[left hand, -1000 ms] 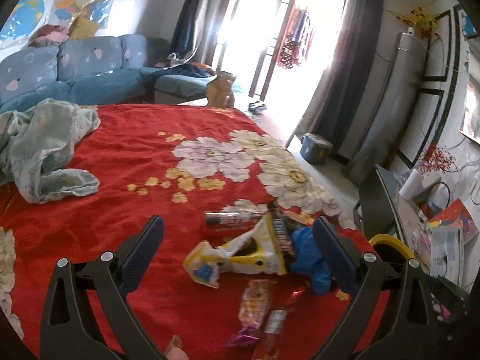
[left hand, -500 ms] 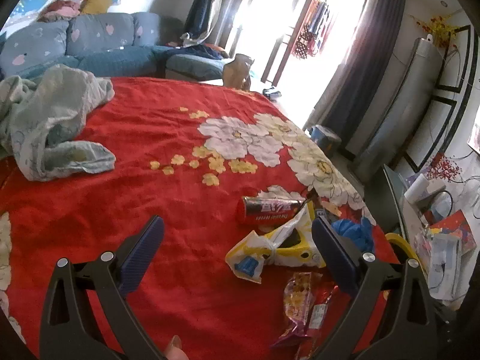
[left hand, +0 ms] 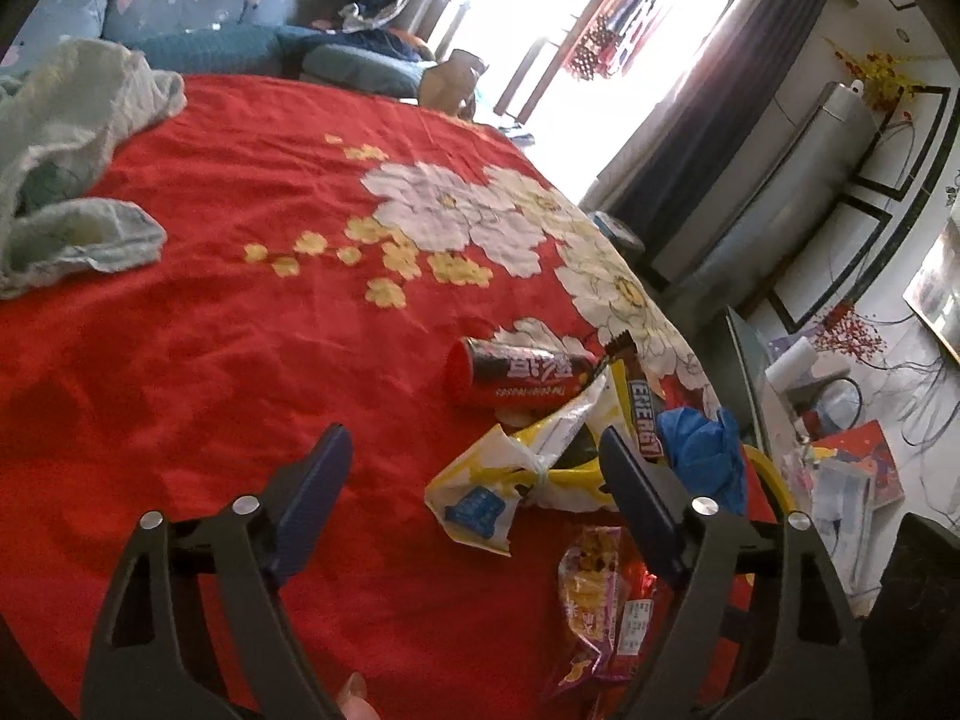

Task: Collect trash
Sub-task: 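Grasp the yellow-white chip bag with the left tool while the right tool grasps a red candy wrapper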

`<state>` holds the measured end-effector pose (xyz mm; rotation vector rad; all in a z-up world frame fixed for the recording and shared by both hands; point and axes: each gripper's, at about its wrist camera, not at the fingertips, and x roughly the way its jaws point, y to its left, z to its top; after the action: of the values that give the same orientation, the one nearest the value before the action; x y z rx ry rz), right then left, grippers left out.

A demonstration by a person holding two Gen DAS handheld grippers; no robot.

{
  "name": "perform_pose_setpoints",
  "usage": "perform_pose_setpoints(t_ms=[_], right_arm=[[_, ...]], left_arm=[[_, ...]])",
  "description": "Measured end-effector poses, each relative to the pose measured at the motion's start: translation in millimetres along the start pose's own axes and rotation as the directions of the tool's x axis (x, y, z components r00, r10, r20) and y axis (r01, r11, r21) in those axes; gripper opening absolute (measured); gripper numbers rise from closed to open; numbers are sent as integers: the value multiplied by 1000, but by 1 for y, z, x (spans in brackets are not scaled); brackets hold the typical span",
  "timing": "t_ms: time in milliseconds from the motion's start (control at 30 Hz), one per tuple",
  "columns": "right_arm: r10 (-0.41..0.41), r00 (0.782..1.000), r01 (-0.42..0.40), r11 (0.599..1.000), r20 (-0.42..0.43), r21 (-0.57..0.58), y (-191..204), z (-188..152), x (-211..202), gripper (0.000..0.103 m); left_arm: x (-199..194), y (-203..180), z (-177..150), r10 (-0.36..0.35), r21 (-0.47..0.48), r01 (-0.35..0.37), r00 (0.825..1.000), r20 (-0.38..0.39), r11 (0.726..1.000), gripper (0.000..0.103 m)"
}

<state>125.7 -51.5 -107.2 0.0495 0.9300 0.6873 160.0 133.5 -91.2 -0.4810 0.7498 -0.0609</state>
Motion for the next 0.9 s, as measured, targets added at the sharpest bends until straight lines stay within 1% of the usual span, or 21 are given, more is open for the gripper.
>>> perform_pose_setpoints(t_ms=[67, 200, 233, 267, 333, 367, 400, 467, 500, 600, 667, 733, 900], right_arm=[[0, 1000, 0, 1000, -15, 3, -1, -1, 5, 61], [17, 999, -17, 1000, -34, 21, -5, -4, 10, 51], [21, 999, -20, 1000, -33, 21, -5, -5, 10, 45], [28, 999, -27, 999, -35, 24, -6, -5, 9, 41], [43, 998, -42, 999, -42, 31, -8, -6, 8, 30], [46, 998, -44, 999, -43, 31, -8, -7, 8, 28], [48, 998, -47, 998, -44, 31, -9, -7, 8, 25], [57, 997, -55, 998, -43, 38, -10, -8, 6, 24], [63, 997, -61, 997, -44, 43, -12, -9, 5, 22], [68, 997, -66, 997, -43, 44, -15, -10, 2, 19], [70, 997, -68, 997, -41, 44, -16, -11, -2, 17], [74, 996, -72, 997, -41, 38, -18, -12, -4, 14], [64, 997, -64, 998, -41, -8, -16, -15, -13, 9]], left_arm=[[6, 1, -1, -10, -4, 10, 1000, -15, 1000, 76], [16, 6, -4, -29, -24, 28, 999, -42, 999, 68], [17, 7, -5, -35, -28, 34, 998, -44, 999, 66], [18, 8, -5, -40, -29, 39, 998, -45, 999, 65], [19, 7, -6, -50, -29, 49, 998, -46, 998, 61], [20, 7, -6, -56, -30, 55, 997, -47, 998, 59], [20, 6, -6, -69, -31, 68, 996, -51, 997, 55], [21, 4, -8, -83, -31, 82, 995, -55, 996, 50], [21, 2, -9, -93, -28, 91, 994, -55, 995, 45], [20, -2, -10, -90, -14, 89, 995, -53, 996, 43], [18, -3, -11, -94, -14, 93, 994, -47, 996, 38], [16, -3, -11, -99, -20, 98, 994, -40, 995, 36], [9, -5, -12, -95, -15, 94, 995, -21, 995, 35]])
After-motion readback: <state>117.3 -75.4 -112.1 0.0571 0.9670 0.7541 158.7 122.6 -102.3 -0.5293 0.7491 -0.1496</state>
